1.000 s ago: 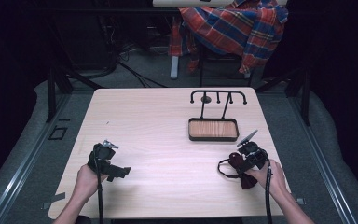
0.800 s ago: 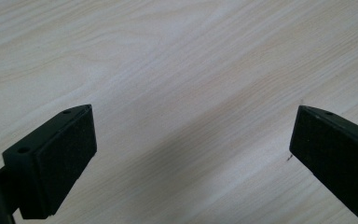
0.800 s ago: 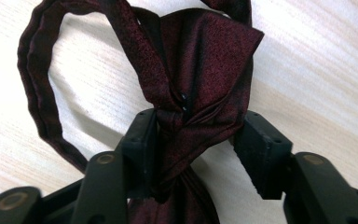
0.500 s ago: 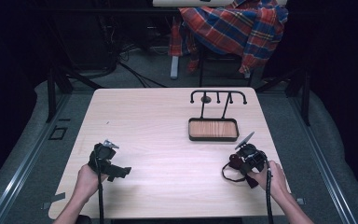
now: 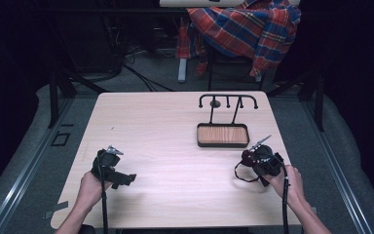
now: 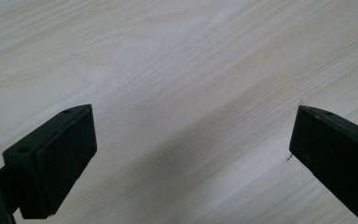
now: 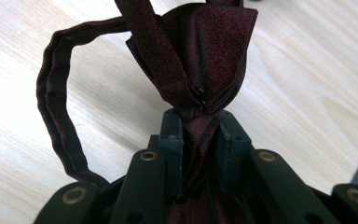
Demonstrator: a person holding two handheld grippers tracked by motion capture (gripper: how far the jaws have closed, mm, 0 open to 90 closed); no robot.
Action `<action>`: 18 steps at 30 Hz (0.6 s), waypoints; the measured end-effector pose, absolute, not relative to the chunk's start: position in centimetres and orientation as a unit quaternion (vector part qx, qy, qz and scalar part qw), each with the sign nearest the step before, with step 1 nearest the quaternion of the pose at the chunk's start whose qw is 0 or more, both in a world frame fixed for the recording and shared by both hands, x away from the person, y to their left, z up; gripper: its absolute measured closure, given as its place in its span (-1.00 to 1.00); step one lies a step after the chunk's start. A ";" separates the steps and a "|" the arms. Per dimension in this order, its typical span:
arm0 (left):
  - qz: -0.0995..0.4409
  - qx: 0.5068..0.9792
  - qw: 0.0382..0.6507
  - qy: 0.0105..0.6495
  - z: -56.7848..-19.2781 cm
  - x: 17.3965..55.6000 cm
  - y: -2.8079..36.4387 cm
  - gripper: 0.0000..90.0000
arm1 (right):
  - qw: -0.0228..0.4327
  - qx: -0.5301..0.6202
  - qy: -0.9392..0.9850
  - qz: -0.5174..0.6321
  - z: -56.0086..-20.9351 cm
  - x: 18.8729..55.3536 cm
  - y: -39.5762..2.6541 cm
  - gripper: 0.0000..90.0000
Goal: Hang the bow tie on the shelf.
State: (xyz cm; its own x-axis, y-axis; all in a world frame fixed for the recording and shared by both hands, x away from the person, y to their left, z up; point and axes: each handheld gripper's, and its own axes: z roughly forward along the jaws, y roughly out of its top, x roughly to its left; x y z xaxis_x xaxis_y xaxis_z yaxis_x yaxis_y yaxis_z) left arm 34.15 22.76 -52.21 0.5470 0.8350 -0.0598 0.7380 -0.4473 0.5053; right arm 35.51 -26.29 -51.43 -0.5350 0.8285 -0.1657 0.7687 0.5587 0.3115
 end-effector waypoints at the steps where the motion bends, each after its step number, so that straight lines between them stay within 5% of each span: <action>1: 0.100 0.845 0.245 0.466 -52.2 34.1 22.7 -0.98 | 0.150 0.459 0.870 0.103 -51.4 35.5 -26.3 0.67; 18: 0.105 0.851 0.244 0.453 -51.9 33.7 22.5 -0.98 | 0.181 0.474 0.851 0.135 -50.0 35.8 -27.4 0.66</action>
